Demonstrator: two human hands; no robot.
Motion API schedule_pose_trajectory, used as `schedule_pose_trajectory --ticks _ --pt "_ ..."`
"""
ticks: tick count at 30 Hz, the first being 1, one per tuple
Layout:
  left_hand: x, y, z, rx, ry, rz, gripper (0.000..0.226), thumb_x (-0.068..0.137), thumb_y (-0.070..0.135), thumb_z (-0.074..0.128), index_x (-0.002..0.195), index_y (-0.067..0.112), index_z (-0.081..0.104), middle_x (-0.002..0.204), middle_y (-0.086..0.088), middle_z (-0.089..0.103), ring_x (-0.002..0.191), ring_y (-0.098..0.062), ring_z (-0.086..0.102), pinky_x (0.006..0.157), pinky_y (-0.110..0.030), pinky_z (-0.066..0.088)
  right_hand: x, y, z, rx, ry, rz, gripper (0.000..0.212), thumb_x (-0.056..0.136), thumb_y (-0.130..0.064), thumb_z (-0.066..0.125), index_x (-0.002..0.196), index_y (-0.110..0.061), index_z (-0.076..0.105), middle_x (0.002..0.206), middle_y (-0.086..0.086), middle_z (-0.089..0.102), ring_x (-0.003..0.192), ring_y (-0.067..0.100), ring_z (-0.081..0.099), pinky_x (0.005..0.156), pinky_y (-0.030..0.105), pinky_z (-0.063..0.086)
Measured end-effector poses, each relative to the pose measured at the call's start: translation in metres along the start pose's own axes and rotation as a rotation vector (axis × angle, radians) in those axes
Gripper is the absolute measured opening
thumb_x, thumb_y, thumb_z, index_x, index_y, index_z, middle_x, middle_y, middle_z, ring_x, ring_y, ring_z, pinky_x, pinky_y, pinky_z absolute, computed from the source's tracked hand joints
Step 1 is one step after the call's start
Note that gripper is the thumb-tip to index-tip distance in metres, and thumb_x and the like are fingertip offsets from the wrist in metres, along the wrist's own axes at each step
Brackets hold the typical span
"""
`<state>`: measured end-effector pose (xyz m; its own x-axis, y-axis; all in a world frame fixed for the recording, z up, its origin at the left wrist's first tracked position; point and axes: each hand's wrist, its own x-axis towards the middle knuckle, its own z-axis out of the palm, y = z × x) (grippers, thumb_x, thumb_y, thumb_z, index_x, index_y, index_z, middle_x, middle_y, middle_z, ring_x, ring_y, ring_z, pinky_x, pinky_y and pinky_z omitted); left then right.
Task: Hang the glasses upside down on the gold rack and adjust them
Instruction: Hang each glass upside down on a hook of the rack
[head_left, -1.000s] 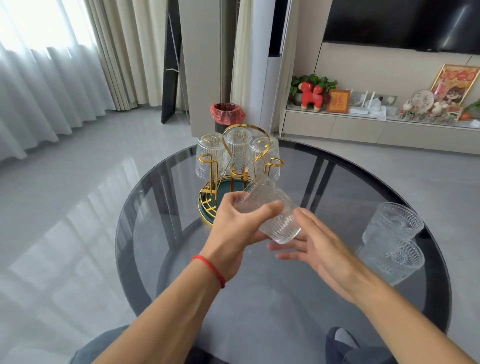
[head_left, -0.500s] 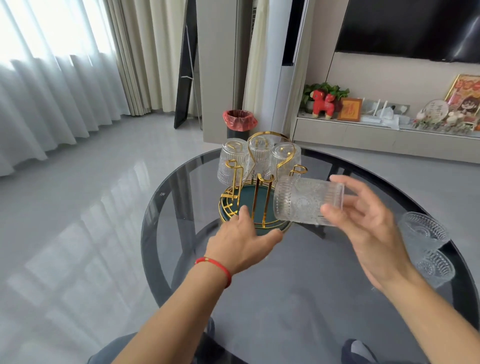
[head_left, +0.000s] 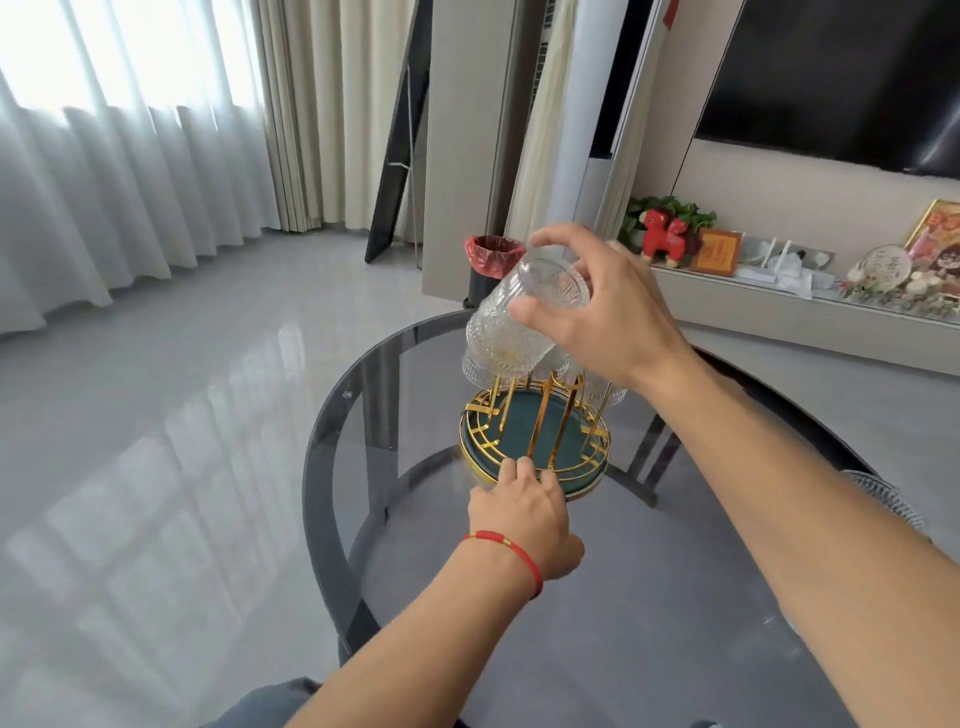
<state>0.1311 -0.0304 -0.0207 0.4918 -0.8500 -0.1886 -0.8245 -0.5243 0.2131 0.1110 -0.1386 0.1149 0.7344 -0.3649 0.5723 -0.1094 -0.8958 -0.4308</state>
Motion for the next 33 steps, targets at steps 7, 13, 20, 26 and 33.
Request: schedule_pose_trajectory --ticks 7,13,20,26,33 --pt "0.0 -0.002 -0.003 -0.019 0.01 0.006 0.057 0.098 0.048 0.058 0.139 0.01 0.048 0.138 -0.012 0.047 0.131 -0.03 0.043 0.102 -0.05 0.048 0.007 0.015 0.03 -0.115 -0.042 0.054 0.069 0.077 -0.055 0.081 0.133 -0.026 0.052 0.111 -0.01 0.052 0.105 0.013 0.05 0.087 0.028 0.036" --pt "-0.002 -0.001 -0.004 -0.031 0.019 -0.006 0.05 0.098 0.043 0.057 0.135 0.011 0.051 0.138 -0.011 0.047 0.132 -0.028 0.042 0.099 -0.048 0.047 -0.001 0.025 0.054 -0.193 -0.097 0.123 0.062 0.074 -0.055 0.08 0.117 -0.025 0.046 0.099 -0.003 0.054 0.093 0.021 0.051 0.078 0.033 0.037" --pt "-0.001 0.001 -0.004 -0.038 0.054 -0.01 0.047 0.098 0.042 0.056 0.135 0.012 0.053 0.137 -0.01 0.049 0.13 -0.027 0.045 0.095 -0.046 0.048 -0.008 0.033 0.065 -0.226 -0.118 0.112 0.061 0.078 -0.058 0.08 0.108 -0.023 0.039 0.094 -0.001 0.058 0.083 0.025 0.054 0.072 0.033 0.037" --pt "0.001 0.0 0.0 -0.031 0.082 0.008 0.047 0.097 0.043 0.057 0.132 0.013 0.053 0.134 -0.01 0.05 0.126 -0.028 0.047 0.091 -0.045 0.049 -0.013 0.031 0.067 -0.369 -0.113 0.058 0.06 0.087 -0.065 0.07 0.11 -0.016 0.043 0.088 0.001 0.059 0.077 0.025 0.056 0.067 0.034 0.039" --pt "0.005 0.006 -0.003 -0.227 0.263 0.012 0.033 0.09 0.036 0.058 0.114 0.014 0.063 0.114 -0.007 0.062 0.11 -0.03 0.06 0.074 -0.037 0.046 -0.04 0.038 0.052 -0.386 -0.039 -0.01 0.042 0.099 -0.056 0.055 0.106 -0.016 0.043 0.089 0.0 0.06 0.081 0.025 0.058 0.079 0.042 0.049"
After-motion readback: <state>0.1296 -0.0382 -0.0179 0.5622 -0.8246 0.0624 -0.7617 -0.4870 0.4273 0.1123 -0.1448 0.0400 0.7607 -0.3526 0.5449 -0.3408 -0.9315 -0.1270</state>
